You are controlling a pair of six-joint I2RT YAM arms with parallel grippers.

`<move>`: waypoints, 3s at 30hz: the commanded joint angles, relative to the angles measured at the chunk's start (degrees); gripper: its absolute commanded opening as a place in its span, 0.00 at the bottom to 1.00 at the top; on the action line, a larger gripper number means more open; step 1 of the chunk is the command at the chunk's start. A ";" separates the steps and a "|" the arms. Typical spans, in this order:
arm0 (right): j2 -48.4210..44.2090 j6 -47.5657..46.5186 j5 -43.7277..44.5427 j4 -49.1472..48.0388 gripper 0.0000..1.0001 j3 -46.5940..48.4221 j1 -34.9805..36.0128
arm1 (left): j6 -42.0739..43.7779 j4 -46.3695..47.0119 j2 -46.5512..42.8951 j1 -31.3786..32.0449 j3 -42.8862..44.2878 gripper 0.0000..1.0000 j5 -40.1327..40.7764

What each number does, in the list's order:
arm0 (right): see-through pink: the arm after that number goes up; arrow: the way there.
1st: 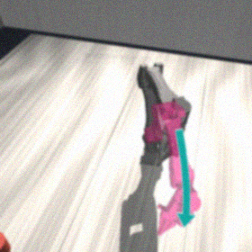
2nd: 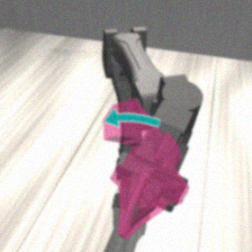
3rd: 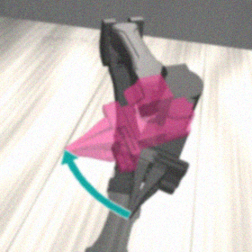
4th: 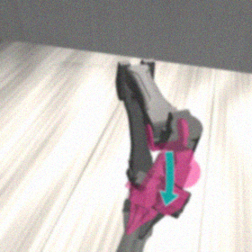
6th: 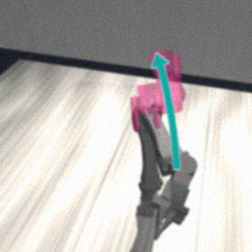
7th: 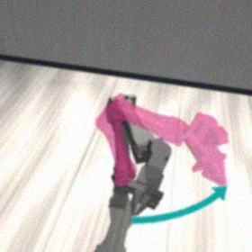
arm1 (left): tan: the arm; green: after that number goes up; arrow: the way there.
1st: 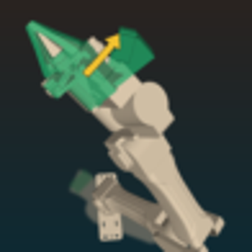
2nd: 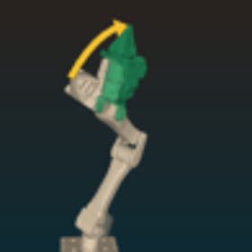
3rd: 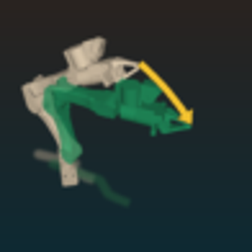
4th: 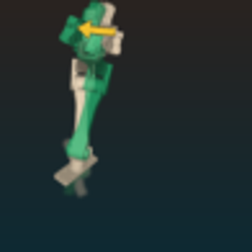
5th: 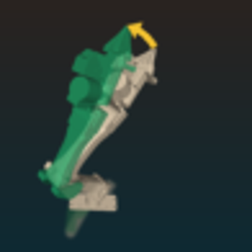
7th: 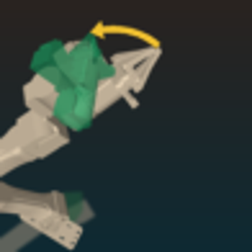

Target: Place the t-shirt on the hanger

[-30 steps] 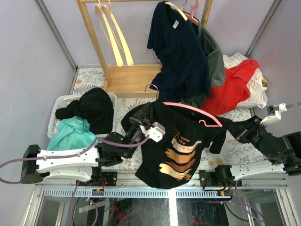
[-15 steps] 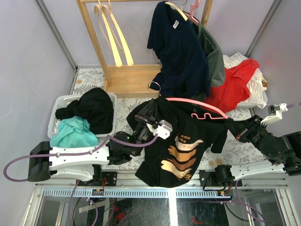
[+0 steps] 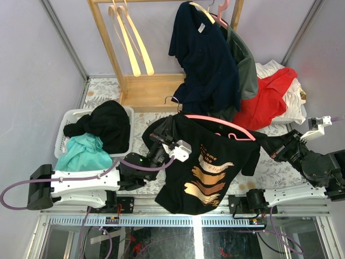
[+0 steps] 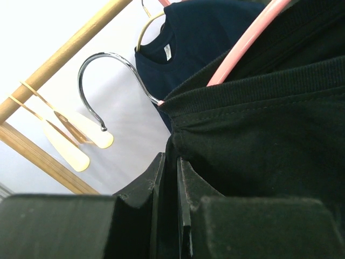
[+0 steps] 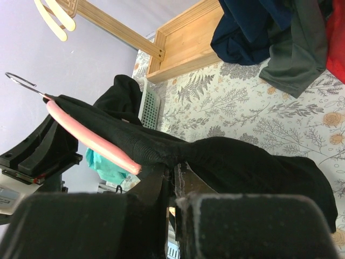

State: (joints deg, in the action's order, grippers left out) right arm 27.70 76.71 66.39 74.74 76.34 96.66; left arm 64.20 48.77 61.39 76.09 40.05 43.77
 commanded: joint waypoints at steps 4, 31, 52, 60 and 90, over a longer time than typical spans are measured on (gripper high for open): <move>1.87 -1.68 6.75 1.41 0.00 4.97 23.04 | 3.53 10.18 0.90 -1.57 0.54 0.00 9.72; 18.82 -14.97 11.34 3.98 0.00 16.68 23.04 | 2.89 0.27 3.82 -1.27 5.52 0.00 10.46; 27.80 -43.48 -4.62 -22.13 0.00 3.04 1.11 | 3.45 -9.61 4.31 5.14 12.68 0.00 11.45; 36.70 -58.72 -22.84 -35.69 0.00 4.82 -15.39 | 3.90 -6.94 1.10 6.77 8.54 0.00 15.25; 34.35 -54.77 -36.73 -39.31 0.02 -7.63 -24.47 | -80.36 -75.44 -3.20 1.44 13.40 0.00 28.83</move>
State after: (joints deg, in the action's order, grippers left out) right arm 64.53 20.45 32.05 39.16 70.39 73.30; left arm 20.34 7.33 55.99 77.93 46.24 68.36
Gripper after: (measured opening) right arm 0.026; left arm 0.000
